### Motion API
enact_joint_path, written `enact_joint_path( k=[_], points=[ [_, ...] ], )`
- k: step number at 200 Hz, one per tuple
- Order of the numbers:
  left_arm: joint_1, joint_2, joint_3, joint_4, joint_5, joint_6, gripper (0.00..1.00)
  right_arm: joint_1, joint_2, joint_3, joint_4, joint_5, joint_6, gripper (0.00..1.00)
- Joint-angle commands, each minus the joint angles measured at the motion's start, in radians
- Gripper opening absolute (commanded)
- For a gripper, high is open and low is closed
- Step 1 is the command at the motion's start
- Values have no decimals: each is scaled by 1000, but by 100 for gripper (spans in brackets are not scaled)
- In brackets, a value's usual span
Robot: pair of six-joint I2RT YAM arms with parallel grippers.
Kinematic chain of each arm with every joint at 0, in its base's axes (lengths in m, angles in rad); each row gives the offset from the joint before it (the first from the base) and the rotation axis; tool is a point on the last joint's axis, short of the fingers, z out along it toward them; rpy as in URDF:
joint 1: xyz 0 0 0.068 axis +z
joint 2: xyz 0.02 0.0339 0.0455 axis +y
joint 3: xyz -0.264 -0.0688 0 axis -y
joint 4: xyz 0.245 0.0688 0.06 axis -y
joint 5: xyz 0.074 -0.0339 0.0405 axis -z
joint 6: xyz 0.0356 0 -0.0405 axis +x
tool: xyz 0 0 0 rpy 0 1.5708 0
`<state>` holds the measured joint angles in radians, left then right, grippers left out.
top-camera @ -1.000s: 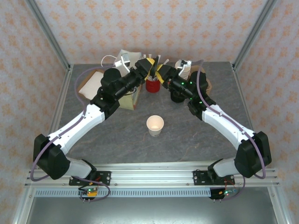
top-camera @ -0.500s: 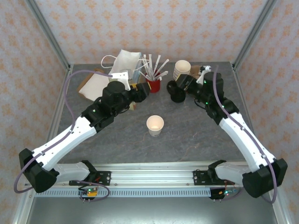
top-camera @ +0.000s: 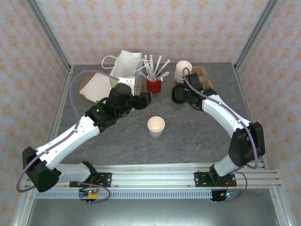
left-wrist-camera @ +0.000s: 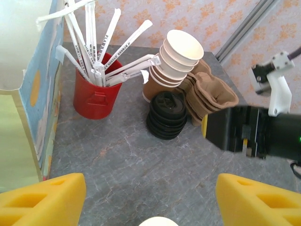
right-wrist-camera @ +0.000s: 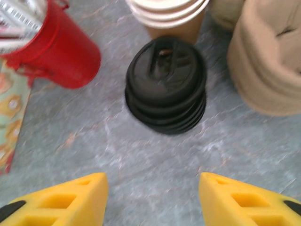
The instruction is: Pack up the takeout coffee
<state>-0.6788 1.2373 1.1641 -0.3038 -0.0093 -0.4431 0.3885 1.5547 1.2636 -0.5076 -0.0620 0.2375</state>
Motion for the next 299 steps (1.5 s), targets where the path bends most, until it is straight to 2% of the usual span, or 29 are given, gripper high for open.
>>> enact_joint_path(
  k=[1, 68, 115, 174, 233, 299],
  points=[
    [3, 4, 25, -29, -33, 22, 74, -23, 79, 96, -23, 57, -64, 53],
    [2, 2, 32, -45, -35, 11, 74, -23, 340, 273, -40, 164, -150, 68],
    [2, 3, 30, -48, -36, 10, 74, -23, 436, 335, -36, 179, -182, 81],
    [3, 11, 28, -51, -41, 7, 74, -22, 494, 396, -61, 183, -205, 80],
    [2, 17, 27, -49, -42, 3, 75, -23, 490, 390, -59, 130, -211, 81],
    [2, 18, 22, -46, -39, -3, 75, -23, 484, 393, -65, 132, -224, 79]
  ],
)
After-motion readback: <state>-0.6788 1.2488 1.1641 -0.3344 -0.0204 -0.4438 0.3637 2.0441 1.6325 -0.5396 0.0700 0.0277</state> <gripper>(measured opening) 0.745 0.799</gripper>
